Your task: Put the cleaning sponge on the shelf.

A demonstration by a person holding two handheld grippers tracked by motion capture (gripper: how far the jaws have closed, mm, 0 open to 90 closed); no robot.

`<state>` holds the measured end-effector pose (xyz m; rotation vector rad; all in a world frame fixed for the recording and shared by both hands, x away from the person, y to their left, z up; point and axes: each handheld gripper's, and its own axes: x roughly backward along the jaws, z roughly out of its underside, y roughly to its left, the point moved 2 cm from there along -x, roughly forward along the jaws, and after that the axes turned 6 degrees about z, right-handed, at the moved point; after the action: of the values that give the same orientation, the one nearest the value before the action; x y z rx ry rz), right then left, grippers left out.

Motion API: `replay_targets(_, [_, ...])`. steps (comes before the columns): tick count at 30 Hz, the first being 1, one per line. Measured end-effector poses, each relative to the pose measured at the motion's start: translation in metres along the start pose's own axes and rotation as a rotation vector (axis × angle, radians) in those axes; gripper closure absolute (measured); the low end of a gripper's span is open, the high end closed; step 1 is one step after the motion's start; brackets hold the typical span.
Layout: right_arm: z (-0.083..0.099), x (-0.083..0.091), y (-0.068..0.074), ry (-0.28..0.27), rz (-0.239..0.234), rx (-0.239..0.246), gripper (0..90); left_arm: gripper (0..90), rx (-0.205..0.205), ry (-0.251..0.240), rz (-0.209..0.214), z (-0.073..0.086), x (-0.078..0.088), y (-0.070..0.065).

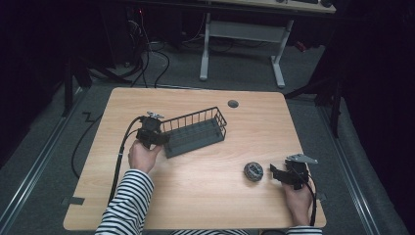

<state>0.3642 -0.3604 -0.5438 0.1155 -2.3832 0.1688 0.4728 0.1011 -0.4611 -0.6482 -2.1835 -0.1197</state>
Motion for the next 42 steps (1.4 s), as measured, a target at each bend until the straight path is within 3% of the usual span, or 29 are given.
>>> replay_targets(15, [0.000, 0.000, 0.000, 0.001, 0.000, -0.002, 31.2, 55.8, -0.038, 0.015, 0.005, -0.007, -0.007, -0.012])
replay_targets(27, [0.000, 0.000, 0.000, 0.001, 0.000, 0.001, 31.2, 57.8, -0.025, -0.014, 0.052, -0.015, -0.019, -0.022])
replay_targets(33, [0.000, 0.000, 0.000, 0.001, -0.001, 0.001, 31.2, 58.9, -0.056, 0.002, 0.045, -0.021, -0.024, -0.029])
replay_targets(42, [0.000, 0.000, 0.000, 0.001, 0.000, 0.001, 31.2, 60.0, -0.066, 0.002, 0.054, -0.022, -0.026, -0.031])
